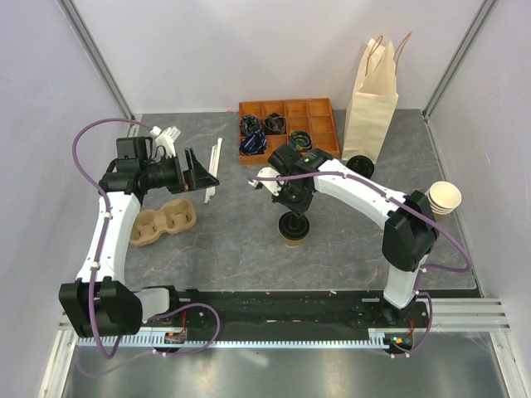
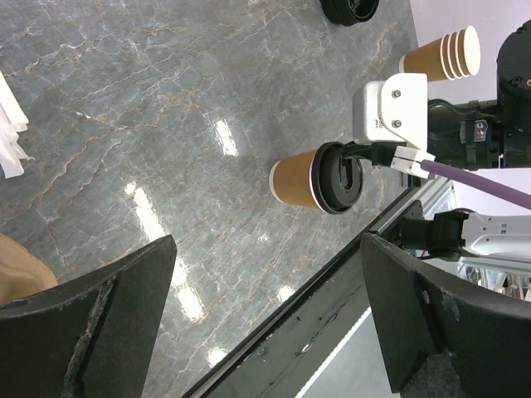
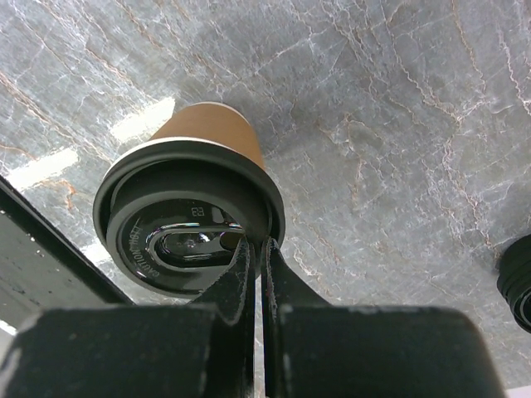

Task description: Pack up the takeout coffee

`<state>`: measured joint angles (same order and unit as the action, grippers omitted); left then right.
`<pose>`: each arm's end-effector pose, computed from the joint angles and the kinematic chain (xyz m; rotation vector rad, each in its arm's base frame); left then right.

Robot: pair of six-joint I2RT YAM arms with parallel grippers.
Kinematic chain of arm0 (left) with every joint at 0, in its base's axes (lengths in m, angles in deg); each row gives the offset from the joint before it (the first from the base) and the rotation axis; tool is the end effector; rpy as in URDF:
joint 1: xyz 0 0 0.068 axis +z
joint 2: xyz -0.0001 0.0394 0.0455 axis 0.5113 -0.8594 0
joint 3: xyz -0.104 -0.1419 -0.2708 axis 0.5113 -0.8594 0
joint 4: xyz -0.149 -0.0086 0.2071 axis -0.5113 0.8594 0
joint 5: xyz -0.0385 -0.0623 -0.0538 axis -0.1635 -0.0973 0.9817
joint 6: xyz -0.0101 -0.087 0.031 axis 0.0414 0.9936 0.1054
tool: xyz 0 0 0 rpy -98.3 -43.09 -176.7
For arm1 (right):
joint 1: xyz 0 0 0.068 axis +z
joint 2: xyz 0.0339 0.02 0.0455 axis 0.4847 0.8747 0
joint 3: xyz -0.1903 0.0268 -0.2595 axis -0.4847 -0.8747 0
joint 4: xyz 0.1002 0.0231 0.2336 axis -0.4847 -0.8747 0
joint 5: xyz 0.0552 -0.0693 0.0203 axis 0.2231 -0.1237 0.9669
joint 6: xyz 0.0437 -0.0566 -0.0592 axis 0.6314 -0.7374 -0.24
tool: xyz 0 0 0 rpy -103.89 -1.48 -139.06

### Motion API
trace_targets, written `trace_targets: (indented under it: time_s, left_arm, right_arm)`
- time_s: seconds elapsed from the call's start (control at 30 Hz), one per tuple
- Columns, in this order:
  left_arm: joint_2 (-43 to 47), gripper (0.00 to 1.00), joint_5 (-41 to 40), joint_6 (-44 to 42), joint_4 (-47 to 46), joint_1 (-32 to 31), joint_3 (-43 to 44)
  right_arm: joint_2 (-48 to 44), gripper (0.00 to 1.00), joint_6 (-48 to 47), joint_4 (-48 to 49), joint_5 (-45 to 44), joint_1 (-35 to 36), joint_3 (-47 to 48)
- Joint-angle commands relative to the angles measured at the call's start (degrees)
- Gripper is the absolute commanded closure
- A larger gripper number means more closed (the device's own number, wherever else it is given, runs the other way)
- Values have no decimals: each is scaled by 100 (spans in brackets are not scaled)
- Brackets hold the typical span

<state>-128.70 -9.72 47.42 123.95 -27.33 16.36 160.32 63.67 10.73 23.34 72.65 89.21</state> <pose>0.2474 -0.0460 0.3595 0.1320 2.2550 -1.0098 0.2769 0.2713 0.2695 -1.5943 2.4151 0.1560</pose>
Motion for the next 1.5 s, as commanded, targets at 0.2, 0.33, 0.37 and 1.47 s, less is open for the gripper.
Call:
trace_targets:
  time_s: [0.2, 0.33, 0.37, 1.47]
  left_arm:
    - [-47, 0, 37, 74, -155, 36, 47]
    - [-82, 0, 2, 75, -164, 53, 64]
    - [-82, 0, -7, 92, -164, 53, 73]
    - [-152, 0, 28, 153, -164, 115, 117]
  right_arm:
    - [-22, 100, 331, 432, -80, 55, -243]
    - [-84, 100, 525, 642, -186, 116, -216]
    - [-110, 100, 595, 695, -290, 143, -225]
    - [294, 60, 1132, 687, -502, 257, 460]
